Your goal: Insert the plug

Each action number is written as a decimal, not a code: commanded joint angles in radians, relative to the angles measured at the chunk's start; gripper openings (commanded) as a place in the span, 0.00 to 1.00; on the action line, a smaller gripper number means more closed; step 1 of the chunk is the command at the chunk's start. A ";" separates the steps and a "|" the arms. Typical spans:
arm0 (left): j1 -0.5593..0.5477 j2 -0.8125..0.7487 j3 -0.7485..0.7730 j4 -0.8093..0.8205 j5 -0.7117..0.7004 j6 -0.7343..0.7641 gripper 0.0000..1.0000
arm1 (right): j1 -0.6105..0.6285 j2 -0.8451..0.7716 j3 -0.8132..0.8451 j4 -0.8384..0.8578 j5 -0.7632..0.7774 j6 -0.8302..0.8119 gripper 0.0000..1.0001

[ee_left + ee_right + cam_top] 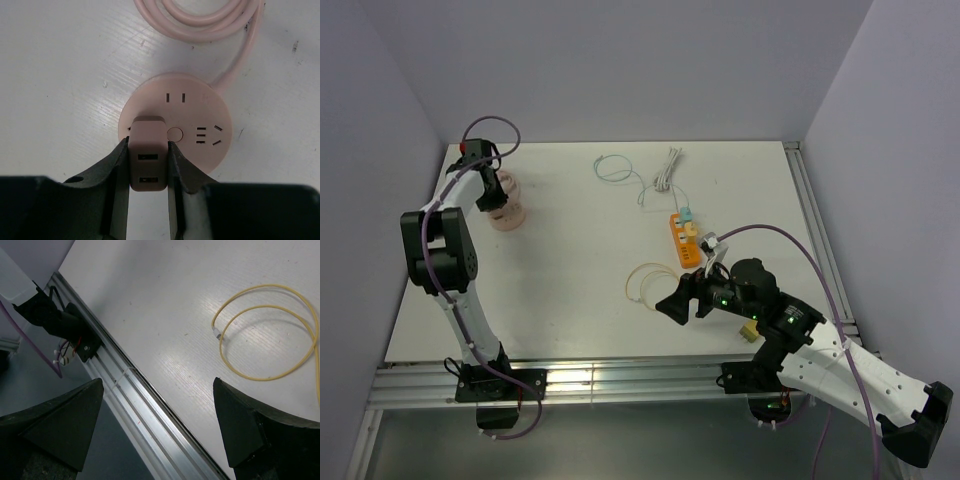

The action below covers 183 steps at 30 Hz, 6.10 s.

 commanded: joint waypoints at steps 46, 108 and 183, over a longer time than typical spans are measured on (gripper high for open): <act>0.068 -0.136 -0.135 -0.060 0.132 -0.008 0.85 | 0.004 0.019 0.024 0.019 0.020 -0.014 0.97; -0.119 -0.951 -0.529 0.286 0.506 -0.115 0.84 | -0.782 0.491 0.021 -0.603 0.390 0.475 0.76; -0.119 -0.948 -0.546 0.291 0.489 -0.106 0.86 | -0.285 0.665 0.062 -0.637 0.341 0.588 0.49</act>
